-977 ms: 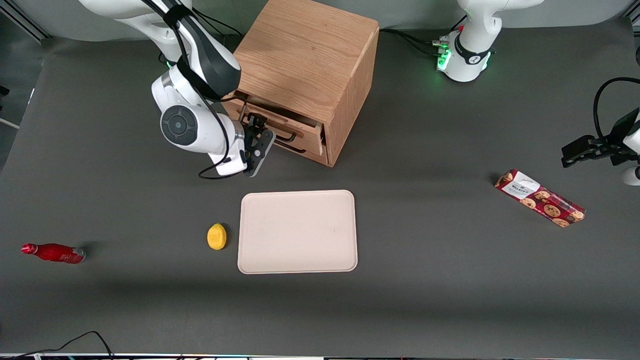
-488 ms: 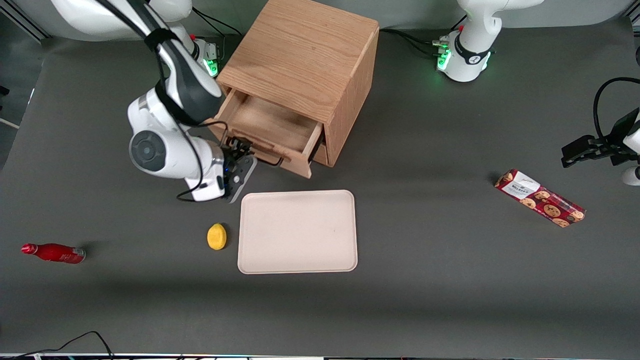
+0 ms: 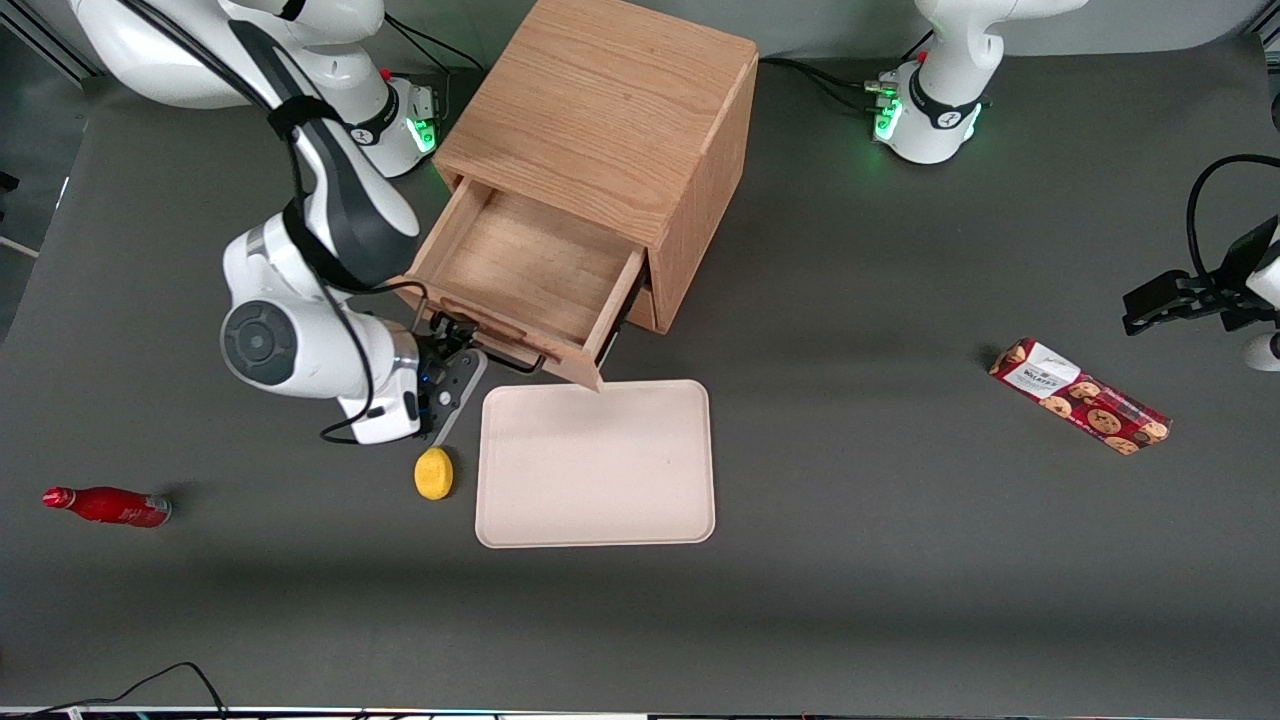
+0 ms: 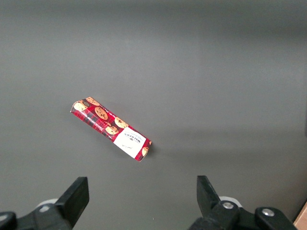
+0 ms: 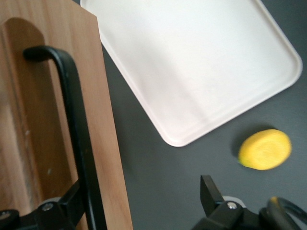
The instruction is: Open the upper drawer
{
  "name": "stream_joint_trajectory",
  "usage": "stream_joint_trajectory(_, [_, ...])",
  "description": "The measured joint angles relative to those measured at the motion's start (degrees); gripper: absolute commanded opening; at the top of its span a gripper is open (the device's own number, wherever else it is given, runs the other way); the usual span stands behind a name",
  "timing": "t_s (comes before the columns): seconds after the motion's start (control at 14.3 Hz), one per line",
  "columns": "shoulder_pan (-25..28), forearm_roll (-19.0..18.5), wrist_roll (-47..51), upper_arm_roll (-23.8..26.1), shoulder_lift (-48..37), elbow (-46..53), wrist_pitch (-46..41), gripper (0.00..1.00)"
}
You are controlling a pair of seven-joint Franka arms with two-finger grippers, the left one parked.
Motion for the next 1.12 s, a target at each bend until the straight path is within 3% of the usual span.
stream_joint_trajectory(0.7, [-0.2,-3.3,-6.7,-4.6,2.6,17.9,-11.8,1.00])
stream_joint_trajectory(1.12, [0.0,-4.3,22.8,-6.2,-14.5,20.2,-24.6,1.00])
